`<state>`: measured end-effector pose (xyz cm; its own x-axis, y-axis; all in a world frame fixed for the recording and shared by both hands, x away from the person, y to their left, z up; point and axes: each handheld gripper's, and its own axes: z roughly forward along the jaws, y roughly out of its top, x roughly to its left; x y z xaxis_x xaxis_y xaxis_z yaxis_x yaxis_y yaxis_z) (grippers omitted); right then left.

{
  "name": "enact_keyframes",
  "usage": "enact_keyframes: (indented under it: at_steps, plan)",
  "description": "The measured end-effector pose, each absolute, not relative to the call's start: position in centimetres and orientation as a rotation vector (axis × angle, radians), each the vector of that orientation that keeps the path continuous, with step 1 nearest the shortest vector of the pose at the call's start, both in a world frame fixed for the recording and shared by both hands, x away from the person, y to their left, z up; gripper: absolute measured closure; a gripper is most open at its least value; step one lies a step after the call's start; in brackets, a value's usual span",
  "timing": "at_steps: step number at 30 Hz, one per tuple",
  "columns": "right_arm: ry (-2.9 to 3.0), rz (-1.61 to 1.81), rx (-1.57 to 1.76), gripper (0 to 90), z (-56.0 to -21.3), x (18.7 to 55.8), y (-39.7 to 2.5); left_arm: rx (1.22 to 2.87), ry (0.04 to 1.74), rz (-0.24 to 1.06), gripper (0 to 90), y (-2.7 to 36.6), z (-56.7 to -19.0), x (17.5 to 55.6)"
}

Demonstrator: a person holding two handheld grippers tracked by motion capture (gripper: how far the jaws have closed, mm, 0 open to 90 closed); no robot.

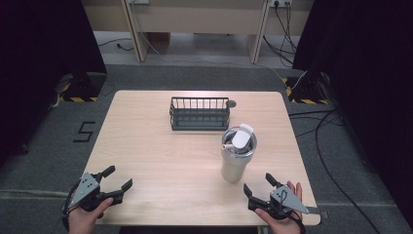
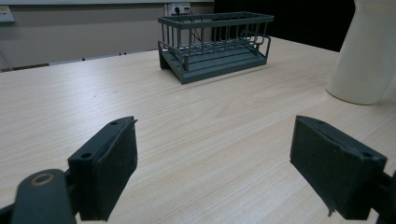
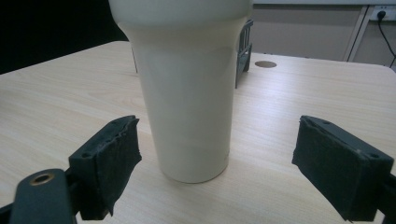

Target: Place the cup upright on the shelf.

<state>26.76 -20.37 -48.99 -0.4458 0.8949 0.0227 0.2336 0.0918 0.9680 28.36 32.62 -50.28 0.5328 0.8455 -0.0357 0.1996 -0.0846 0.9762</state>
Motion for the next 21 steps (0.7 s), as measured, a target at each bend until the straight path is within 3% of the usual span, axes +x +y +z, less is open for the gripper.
enact_keyframes:
  at_steps: [21]
  plan:
    - [1.806,1.392,1.084,5.2,-48.3,29.7,-18.7,1.592,0.922,0.689,14.3,32.8,-50.3,28.3]
